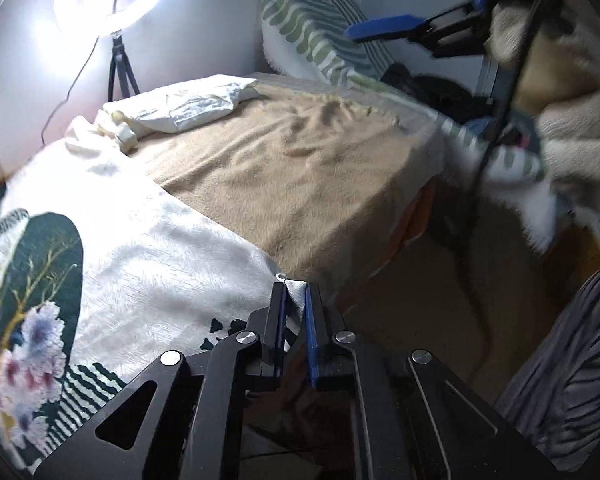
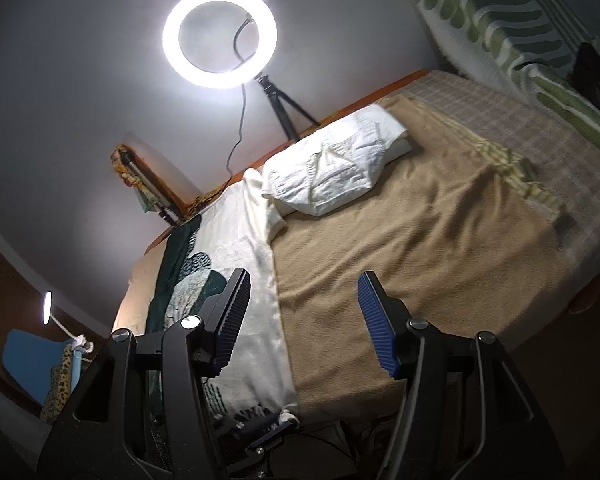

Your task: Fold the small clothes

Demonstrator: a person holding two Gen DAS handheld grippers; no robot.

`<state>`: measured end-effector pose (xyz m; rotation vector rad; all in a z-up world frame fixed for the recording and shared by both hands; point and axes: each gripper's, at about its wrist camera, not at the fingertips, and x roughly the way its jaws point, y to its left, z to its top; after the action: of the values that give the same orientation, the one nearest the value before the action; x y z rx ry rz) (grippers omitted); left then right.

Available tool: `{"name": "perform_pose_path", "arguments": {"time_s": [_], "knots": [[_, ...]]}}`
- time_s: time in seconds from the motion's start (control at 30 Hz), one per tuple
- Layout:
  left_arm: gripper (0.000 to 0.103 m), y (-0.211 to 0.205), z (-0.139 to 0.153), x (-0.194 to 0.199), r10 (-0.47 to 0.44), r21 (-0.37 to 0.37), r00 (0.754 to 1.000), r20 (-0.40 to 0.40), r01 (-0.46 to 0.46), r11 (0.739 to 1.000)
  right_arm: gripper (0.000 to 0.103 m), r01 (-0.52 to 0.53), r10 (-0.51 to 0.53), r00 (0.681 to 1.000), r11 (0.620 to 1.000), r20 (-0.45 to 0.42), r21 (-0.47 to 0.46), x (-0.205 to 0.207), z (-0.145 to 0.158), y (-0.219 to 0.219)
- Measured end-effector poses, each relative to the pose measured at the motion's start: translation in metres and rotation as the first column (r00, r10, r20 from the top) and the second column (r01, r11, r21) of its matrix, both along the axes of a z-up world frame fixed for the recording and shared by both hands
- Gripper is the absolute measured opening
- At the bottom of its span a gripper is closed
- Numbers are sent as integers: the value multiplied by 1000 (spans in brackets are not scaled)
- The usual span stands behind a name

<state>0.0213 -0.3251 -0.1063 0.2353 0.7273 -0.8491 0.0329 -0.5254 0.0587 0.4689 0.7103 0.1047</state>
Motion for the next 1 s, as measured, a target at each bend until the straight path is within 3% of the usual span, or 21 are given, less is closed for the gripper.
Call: {"name": "perform_pose_path", "arguments": {"time_s": [0.17, 0.3, 0.53, 0.73, 0.83, 0.87, 0.93, 1.0], "knots": [[2, 23, 15, 12, 43, -116, 996, -74, -51, 992, 59, -138, 136, 990, 988, -37, -75, 55, 1, 23], [2, 44, 27, 16, 74, -197, 990, -119, -97, 976, 59, -182, 180, 978, 983, -105, -13, 115, -26, 27], [2, 60, 32, 20, 120, -230, 984, -129, -148, 962, 59, -131, 155, 958, 985, -241, 113, 206, -95, 25], [2, 66, 33, 18, 133, -230, 984, -120, -158, 960, 59, -129, 170, 951, 977, -258, 169, 254, -116, 44], [2, 72, 31, 21, 138, -242, 981, -138, -169, 956, 59, -118, 155, 947, 982, -281, 145, 271, -124, 55], [2, 74, 31, 21, 141, -246, 980, -143, -173, 954, 57, -111, 149, 945, 984, -292, 142, 276, -128, 58], [2, 79, 30, 22, 144, -253, 978, -149, -178, 951, 43, -110, 153, 935, 983, -321, 150, 283, -136, 62], [1, 84, 30, 22, 145, -258, 978, -153, -181, 949, 19, -105, 142, 927, 987, -348, 122, 287, -141, 67]]}}
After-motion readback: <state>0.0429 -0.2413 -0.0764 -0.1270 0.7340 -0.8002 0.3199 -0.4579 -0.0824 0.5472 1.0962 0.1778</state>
